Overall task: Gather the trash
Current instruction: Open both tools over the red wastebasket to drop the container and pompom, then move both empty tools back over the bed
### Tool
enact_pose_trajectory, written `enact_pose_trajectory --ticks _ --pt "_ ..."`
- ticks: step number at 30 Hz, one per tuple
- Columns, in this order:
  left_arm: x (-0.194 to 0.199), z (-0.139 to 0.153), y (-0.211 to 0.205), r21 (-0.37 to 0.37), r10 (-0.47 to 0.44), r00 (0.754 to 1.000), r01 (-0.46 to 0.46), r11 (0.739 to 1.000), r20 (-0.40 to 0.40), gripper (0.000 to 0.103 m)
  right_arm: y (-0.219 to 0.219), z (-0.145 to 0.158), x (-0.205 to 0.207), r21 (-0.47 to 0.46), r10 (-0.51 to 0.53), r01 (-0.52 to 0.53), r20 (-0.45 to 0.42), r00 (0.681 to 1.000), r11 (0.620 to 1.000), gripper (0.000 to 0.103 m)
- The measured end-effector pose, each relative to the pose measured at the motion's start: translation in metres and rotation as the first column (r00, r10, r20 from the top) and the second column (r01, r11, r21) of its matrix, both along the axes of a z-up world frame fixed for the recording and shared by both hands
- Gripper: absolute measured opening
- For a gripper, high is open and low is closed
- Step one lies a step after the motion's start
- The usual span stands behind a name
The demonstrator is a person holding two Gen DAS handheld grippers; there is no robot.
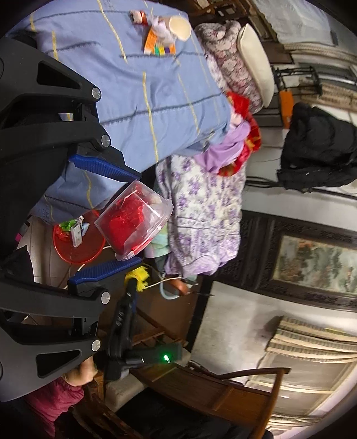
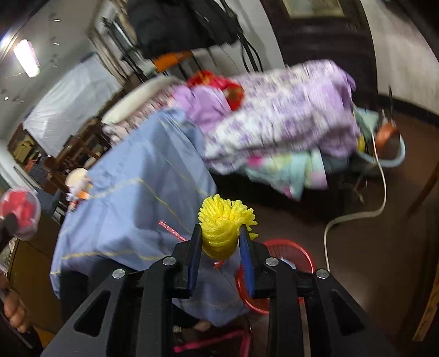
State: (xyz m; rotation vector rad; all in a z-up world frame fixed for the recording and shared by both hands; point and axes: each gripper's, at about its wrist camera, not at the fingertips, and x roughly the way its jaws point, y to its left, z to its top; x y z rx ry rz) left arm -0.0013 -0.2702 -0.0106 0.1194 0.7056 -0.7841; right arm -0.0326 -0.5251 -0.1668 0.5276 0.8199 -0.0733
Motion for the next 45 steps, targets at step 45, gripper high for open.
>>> enact_pose_trajectory --ticks 45 --pt "0.047 -0.037 -0.064 0.05 -0.044 0.993 0.05 0.998 -0.107 0.077 -0.022 0.053 -0.02 -0.013 -0.07 0.074 0.184 0.98 0.997 0.059"
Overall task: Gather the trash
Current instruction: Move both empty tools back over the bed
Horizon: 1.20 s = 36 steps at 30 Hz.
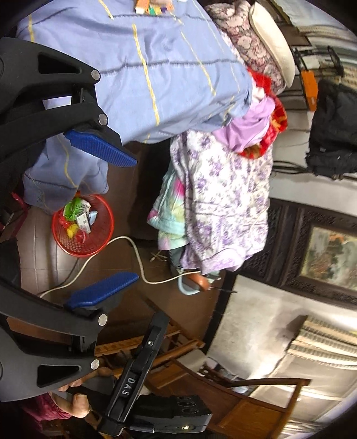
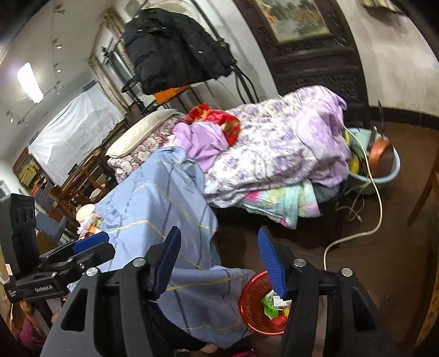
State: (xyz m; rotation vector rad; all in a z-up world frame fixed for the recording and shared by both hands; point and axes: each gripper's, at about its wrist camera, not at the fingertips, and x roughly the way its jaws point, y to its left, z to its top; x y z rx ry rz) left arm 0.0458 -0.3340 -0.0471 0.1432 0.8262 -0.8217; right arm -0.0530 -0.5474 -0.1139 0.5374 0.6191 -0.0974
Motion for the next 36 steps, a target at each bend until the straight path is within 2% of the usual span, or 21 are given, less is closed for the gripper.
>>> enact_pose_trajectory --ticks 7,15,22,25,29,34,36 --pt "-0.004 0.024 0.053 -0.081 0.081 0.996 -0.078 0.994 0.032 0.079 0.043 0.038 0.001 -0.078 0.057 -0.054 0.041 0.998 0.995 0.063" --pt "-0.004 0.042 0.129 -0.175 0.194 0.98 -0.184 0.967 0.041 0.081 0.102 0.072 0.009 -0.154 0.145 -0.135 0.053 0.988 0.979 0.066" --pt "-0.001 0.044 0.203 -0.251 0.291 0.956 -0.273 0.929 0.038 0.089 0.163 0.083 0.029 -0.201 0.228 -0.218 0.029 0.973 0.955 0.079" --pt "0.0 0.042 0.245 -0.336 0.311 0.95 -0.285 0.898 0.024 0.093 0.184 0.082 0.04 -0.213 0.261 -0.254 0.005 0.965 0.943 0.081" --pt "0.002 0.038 0.293 -0.405 0.332 0.943 -0.3 0.864 0.009 0.094 0.212 0.079 0.054 -0.232 0.309 -0.305 -0.02 0.951 0.924 0.082" --pt "0.01 0.029 0.339 -0.418 0.393 0.92 -0.356 0.836 0.001 0.095 0.237 0.071 0.073 -0.248 0.348 -0.35 -0.054 0.936 0.903 0.084" --pt "0.02 0.023 0.356 -0.391 0.445 0.896 -0.415 0.822 -0.015 0.095 0.245 0.067 0.082 -0.24 0.361 -0.367 -0.071 0.93 0.899 0.084"
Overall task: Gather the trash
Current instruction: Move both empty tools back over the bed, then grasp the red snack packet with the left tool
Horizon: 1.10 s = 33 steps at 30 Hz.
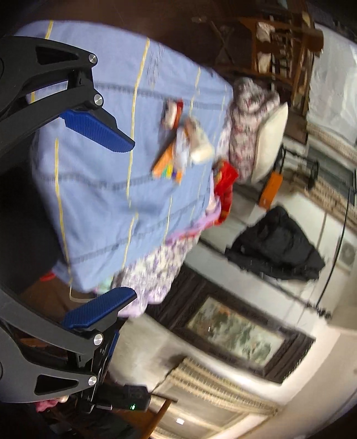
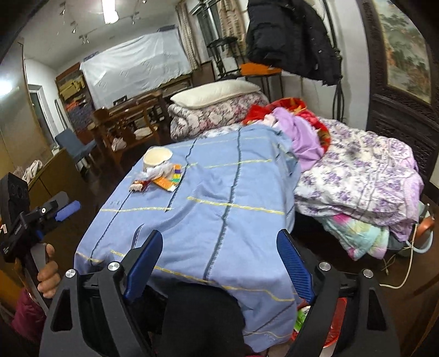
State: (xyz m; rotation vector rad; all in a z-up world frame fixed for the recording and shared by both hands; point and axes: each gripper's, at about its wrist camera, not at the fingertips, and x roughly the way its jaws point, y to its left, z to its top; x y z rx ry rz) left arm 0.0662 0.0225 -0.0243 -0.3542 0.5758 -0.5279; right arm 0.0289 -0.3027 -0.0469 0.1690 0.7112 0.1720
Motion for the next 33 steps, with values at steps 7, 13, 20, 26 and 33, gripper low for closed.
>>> enact_pose_trajectory --ticks 7,13,20,26,33 --pt "0.051 -0.028 0.029 0.157 0.172 0.98 -0.155 0.975 -0.099 0.095 0.022 -0.011 0.033 0.016 0.04 -0.04 -0.035 0.999 0.999 0.084" --pt "0.107 -0.057 0.031 0.241 0.209 0.962 -0.164 0.957 -0.175 0.095 0.022 -0.024 0.052 0.016 0.032 -0.031 -0.074 0.997 0.999 0.084" --pt "0.169 -0.078 0.021 0.316 0.259 0.942 -0.185 0.931 -0.212 0.095 0.009 -0.035 0.068 0.026 -0.002 0.005 -0.107 0.994 1.0 0.084" --pt "0.195 -0.093 0.009 0.456 0.315 0.925 -0.191 0.869 -0.213 0.095 0.005 -0.04 0.076 0.024 -0.008 0.011 -0.118 0.993 1.0 0.084" --pt "0.206 -0.1 0.005 0.49 0.302 0.929 -0.166 0.856 -0.213 0.074 0.007 -0.042 0.081 0.023 -0.001 0.004 -0.121 0.993 1.0 0.084"
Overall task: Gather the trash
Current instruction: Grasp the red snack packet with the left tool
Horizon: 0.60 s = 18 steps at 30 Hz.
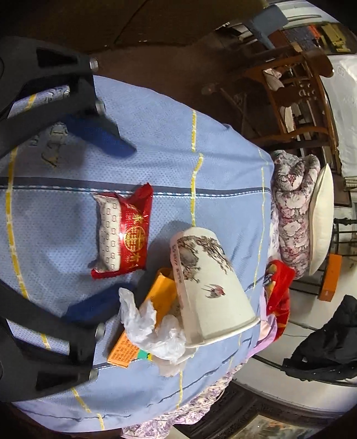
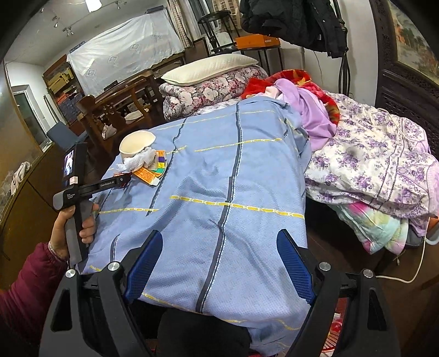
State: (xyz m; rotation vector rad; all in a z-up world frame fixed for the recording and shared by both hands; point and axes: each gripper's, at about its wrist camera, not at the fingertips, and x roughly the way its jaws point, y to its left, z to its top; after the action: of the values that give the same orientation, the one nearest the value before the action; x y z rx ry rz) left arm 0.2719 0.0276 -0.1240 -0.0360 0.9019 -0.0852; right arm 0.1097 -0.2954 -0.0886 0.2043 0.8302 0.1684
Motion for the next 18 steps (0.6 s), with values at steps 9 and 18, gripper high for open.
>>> enact_pose_trajectory --ticks 9,18 --pt "-0.061 0.01 0.009 -0.116 -0.036 0.999 0.04 0.992 0.038 0.052 0.008 0.011 -0.006 0.009 0.021 -0.021 0.026 0.999 1.0 0.084" --pt "-0.104 0.009 0.016 -0.148 0.014 0.997 -0.003 0.989 0.072 0.053 0.056 0.021 0.024 0.02 0.142 -0.144 0.055 0.988 0.989 0.084"
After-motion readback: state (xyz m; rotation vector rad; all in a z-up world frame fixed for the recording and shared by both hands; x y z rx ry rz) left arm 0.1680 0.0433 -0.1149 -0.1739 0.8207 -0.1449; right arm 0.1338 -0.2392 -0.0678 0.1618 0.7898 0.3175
